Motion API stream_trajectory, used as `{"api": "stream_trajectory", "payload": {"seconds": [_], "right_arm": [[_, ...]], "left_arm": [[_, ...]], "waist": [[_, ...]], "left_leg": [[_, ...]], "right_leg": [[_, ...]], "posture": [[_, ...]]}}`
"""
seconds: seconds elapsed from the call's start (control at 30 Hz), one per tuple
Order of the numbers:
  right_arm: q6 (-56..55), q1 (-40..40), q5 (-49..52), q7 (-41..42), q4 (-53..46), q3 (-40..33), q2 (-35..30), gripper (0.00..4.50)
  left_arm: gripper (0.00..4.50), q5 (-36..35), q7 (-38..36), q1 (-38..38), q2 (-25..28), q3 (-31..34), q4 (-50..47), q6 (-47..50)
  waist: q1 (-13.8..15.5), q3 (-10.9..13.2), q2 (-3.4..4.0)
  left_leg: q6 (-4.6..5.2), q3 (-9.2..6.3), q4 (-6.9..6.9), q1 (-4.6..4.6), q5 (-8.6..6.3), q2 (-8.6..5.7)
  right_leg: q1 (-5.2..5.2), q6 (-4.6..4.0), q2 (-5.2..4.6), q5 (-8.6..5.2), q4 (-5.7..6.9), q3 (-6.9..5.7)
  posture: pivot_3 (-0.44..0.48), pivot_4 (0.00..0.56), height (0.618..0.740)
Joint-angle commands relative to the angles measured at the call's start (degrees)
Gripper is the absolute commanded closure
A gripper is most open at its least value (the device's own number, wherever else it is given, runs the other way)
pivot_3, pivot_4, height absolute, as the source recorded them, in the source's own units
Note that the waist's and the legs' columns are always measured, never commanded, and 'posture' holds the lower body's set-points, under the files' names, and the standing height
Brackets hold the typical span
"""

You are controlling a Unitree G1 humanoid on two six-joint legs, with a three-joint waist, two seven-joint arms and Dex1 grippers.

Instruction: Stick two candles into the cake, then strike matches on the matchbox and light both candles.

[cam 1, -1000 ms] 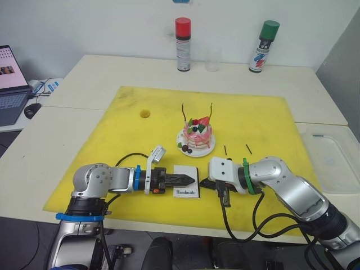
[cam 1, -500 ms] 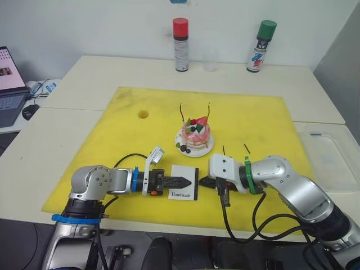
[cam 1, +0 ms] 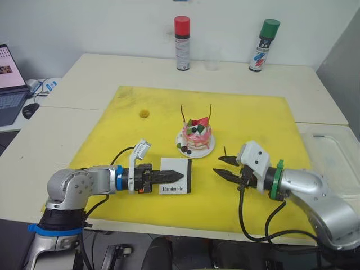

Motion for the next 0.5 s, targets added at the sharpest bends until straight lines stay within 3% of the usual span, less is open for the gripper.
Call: {"api": "stream_trajectory", "payload": {"seconds": [0.03,0.3,0.5], "right_arm": [[-7.21,2.95,-5.99,-10.55,0.87,1.81,5.71,1.83],[-14.22,1.94,-12.54,-23.02,13.83,4.35,17.24,1.83],[-14.43,0.15,-13.09,-26.84,21.55,2.46,21.50,1.83]], "left_arm": [[4.50,-4.15,3.56,-0.37,0.02,5.43,-1.84,1.47],[4.50,-6.48,4.64,-1.00,2.44,5.50,-1.97,3.53],[4.50,-6.31,4.82,-1.94,2.53,4.93,-1.14,2.94]], "waist": [[-0.06,0.00,0.00],[-0.57,0.00,0.00],[-0.46,0.00,0.01]], "left_leg": [[0.00,0.01,0.00,0.02,0.00,0.01],[-0.01,0.09,0.03,0.09,0.01,0.04],[-0.02,0.11,0.00,0.04,0.01,0.03]], "right_leg": [[-0.01,0.00,0.01,0.00,0.03,0.01],[-0.02,0.09,0.06,0.07,0.07,0.11],[-0.05,0.02,0.05,0.05,0.05,0.11]], "posture": [[0.000,0.150,0.724],[0.000,0.150,0.724],[0.000,0.150,0.724]]}}
